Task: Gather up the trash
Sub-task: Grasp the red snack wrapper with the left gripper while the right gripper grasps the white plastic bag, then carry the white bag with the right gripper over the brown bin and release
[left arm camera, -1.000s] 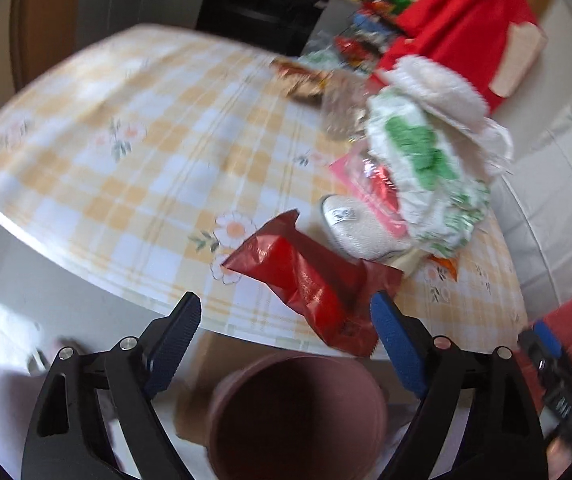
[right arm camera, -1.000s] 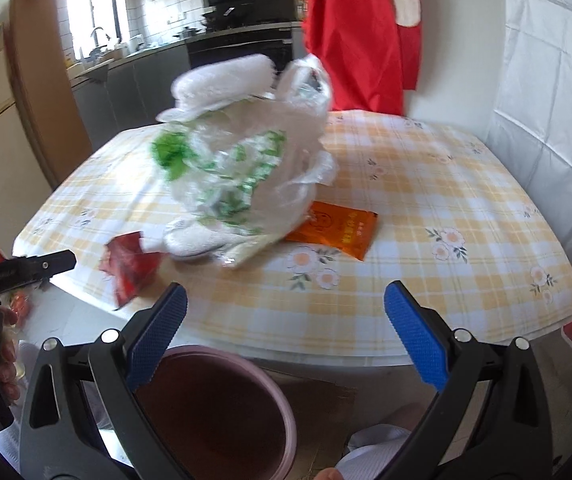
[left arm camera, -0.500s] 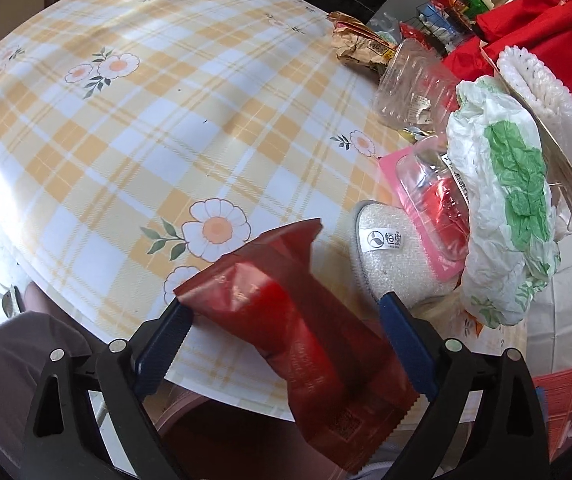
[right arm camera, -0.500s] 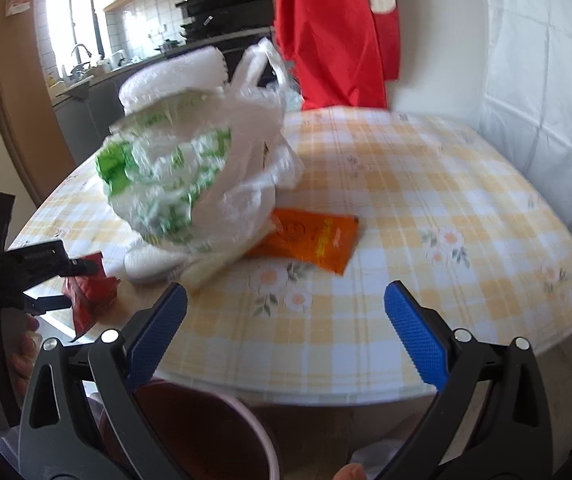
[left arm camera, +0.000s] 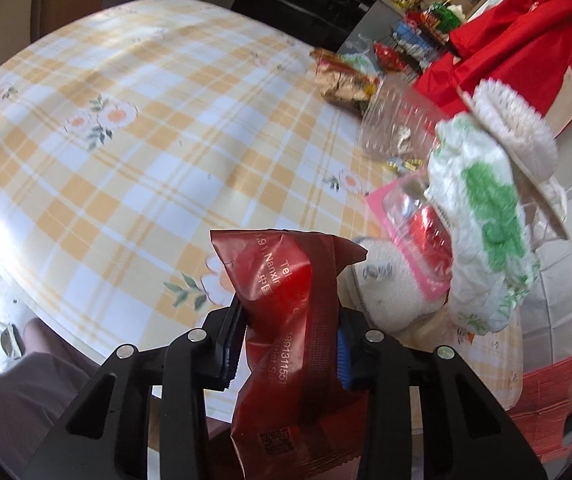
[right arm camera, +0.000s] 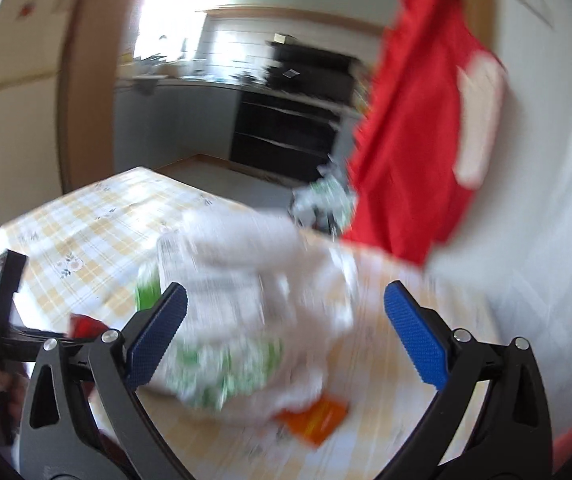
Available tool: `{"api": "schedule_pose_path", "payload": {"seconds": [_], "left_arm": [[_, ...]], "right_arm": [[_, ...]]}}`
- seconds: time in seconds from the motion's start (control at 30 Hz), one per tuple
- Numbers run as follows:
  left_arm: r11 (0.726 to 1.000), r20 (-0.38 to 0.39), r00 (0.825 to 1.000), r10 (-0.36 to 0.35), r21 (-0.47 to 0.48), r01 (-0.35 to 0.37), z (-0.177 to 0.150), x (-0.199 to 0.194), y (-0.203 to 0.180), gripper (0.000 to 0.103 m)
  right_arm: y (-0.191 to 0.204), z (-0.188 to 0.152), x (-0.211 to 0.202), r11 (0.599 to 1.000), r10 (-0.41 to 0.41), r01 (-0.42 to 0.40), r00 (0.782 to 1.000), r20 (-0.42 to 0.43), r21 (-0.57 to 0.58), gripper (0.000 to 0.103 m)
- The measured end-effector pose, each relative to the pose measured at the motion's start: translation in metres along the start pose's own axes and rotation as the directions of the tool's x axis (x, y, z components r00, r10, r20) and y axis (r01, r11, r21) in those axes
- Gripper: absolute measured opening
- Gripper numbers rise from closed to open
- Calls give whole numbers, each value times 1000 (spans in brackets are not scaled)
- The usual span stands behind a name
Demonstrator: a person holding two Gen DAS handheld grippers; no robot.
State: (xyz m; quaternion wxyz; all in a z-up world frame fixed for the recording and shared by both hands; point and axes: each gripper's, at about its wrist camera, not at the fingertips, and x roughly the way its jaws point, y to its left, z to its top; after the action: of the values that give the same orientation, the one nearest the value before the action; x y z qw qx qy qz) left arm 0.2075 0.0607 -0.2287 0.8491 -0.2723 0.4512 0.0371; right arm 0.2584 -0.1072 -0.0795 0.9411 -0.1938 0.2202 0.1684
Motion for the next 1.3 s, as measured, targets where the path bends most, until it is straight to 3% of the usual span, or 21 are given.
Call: {"api": "schedule_pose_path", "payload": {"seconds": [0.2, 0.3, 0.4, 0.47, 0.5, 0.53, 0.6, 0.73, 0.9, 1.07, 1.3], "left_arm": [[1000, 128, 992, 15, 10, -17, 20, -39, 11, 36], [999, 177, 984, 27, 13, -30, 24, -56, 19, 36], [999, 209, 977, 33, 12, -37, 26, -67, 26, 36], [999, 219, 975, 33, 10, -36, 26, -72, 30, 36], [999, 220, 975, 31, 10, -34, 25, -73, 32, 36], [1000, 223, 975, 25, 10, -28, 25, -75, 33, 36], [1000, 230, 973, 16, 12, -19, 25, -78, 35, 36], [1000, 246, 969, -3, 17, -2, 24, -89, 34, 36], [999, 277, 960, -37, 43, 26, 21, -111, 24, 37], [996, 304, 950, -73, 80, 51, 13, -141, 11, 37], [987, 330, 938, -107, 150, 59, -6, -181, -4, 37]], "right_arm": [[28, 45, 55, 997, 56, -59, 997, -54, -56, 97], [44, 60, 83, 996, 53, -61, 992, -117, -66, 97], [54, 62, 113, 998, 34, -47, 971, -239, -47, 97], [57, 56, 122, 997, 12, -32, 955, -298, -64, 85], [57, 53, 124, 998, 12, -31, 951, -310, -57, 60], [57, 52, 123, 999, 25, -38, 950, -311, -34, 54], [48, 52, 111, 998, 58, -52, 961, -269, 30, 46], [42, 60, 82, 999, 27, -22, 984, -176, 28, 33], [30, 72, 43, 999, 3, 0, 998, -63, 43, 32], [22, 75, -6, 992, 43, -46, 999, 25, 113, 32], [21, 38, -83, 953, 135, -165, 982, 133, 253, 32]]}}
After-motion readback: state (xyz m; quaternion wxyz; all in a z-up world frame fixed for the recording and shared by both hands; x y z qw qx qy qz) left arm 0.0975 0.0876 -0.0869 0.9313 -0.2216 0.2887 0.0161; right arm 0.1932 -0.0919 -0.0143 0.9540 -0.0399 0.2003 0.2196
